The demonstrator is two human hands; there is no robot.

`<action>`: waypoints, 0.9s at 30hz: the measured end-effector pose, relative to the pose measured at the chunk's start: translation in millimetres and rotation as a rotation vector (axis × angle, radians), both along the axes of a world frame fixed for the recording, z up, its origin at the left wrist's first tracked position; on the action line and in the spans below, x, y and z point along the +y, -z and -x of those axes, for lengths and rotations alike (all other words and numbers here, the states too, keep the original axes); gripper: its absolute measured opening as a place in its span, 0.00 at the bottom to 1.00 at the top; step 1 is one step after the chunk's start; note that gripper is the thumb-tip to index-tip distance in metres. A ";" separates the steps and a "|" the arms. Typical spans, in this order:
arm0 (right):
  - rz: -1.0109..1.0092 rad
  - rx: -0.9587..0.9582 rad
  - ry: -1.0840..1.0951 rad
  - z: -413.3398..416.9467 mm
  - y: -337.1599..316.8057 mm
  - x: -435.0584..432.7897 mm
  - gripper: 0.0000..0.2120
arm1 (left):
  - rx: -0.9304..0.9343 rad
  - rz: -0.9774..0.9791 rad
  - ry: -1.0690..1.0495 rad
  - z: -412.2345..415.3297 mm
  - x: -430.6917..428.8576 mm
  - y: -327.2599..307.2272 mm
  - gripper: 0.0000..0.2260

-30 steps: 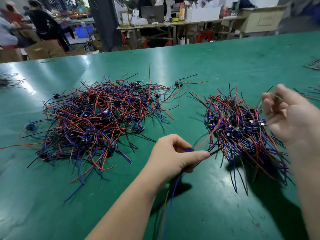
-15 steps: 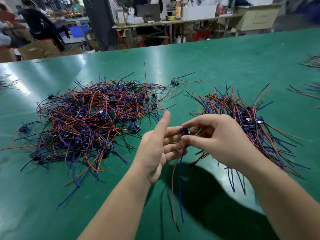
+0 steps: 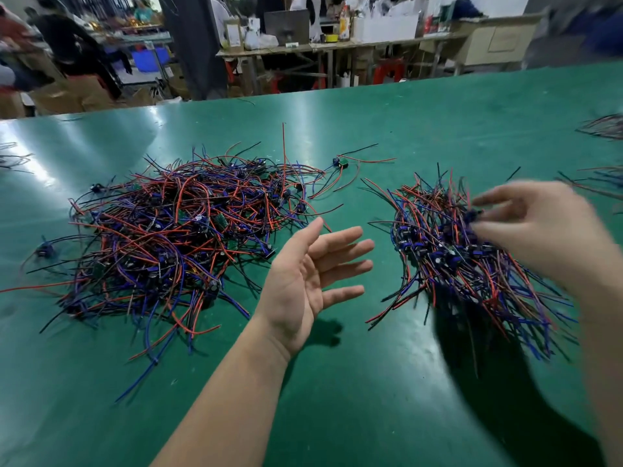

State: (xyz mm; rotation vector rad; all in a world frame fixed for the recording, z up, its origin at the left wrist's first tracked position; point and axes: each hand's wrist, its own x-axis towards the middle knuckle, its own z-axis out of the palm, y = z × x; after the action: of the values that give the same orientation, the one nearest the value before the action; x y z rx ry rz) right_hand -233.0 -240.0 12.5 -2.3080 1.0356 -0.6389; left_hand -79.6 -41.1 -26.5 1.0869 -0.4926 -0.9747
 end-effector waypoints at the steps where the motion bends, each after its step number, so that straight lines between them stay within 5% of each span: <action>1: 0.029 0.191 0.017 1.1 5.9 -1.6 0.09 | -0.012 -0.017 -0.005 -0.2 0.3 0.5 0.26; 3: 0.098 0.412 0.021 1.4 17.2 3.1 0.14 | -0.047 -0.074 -0.016 0.1 0.3 2.5 0.24; 7: 0.042 0.415 -0.104 -3.4 37.1 28.7 0.28 | -0.106 -0.170 -0.031 0.6 -1.6 6.4 0.21; 12: -0.001 0.693 -0.205 -16.1 67.8 47.6 0.22 | -0.126 -0.209 -0.020 1.9 -2.0 6.6 0.22; 24: 0.058 0.515 -0.272 -3.2 55.6 15.7 0.21 | -0.151 -0.279 -0.083 -1.1 -3.1 7.6 0.20; 27: 0.055 0.610 -0.298 -6.4 41.7 12.7 0.22 | -0.348 -0.374 -0.248 -1.0 -5.9 10.2 0.15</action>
State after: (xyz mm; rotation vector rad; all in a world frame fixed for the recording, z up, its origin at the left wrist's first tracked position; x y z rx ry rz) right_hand -226.7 -227.2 -29.2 -2.7028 0.8894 0.1746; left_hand -78.7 -47.0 -36.8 1.6291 -0.4511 -0.6731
